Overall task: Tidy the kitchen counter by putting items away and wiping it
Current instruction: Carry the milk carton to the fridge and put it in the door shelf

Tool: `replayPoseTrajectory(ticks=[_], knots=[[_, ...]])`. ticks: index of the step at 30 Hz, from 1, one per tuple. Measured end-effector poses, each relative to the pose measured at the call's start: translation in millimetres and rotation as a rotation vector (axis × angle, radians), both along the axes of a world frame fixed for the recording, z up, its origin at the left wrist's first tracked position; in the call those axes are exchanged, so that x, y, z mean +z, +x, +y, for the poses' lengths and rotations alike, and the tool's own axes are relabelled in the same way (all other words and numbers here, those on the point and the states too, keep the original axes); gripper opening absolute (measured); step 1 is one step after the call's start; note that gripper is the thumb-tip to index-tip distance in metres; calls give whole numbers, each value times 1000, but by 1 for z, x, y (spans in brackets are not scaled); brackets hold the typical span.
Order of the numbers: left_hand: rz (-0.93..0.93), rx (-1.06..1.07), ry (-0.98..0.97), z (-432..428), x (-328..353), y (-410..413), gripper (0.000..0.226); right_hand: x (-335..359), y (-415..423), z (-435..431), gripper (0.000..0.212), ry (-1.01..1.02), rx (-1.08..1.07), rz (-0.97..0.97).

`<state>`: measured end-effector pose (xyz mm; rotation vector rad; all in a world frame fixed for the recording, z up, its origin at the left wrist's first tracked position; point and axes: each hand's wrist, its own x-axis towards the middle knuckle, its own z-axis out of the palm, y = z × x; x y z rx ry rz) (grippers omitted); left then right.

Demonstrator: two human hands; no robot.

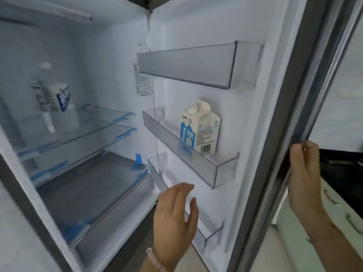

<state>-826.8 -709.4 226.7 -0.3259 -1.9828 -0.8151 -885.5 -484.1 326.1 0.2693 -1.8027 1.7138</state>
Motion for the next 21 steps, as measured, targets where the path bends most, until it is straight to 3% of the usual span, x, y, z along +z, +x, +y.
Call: replayPoseTrajectory(ticks=[2,6,10,12,16,21], knots=[[10,-9,-35,8,-4,33,38,0,28,-29,12,59,68,28],[-165,-15,-16,2,-5,70,57,-4,70,-88,19,140,219,113],[-319,55,270,-19,4,97,100,-16,88,-142,50,203,440,120],[-411,126,397,-36,12,104,113,-20,88,-167,55,286,543,162],[-384,289,511,-83,24,103,110,-23,68,-210,49,376,701,294],[-432,383,499,-127,30,106,86,-33,32,-258,51,553,607,546]])
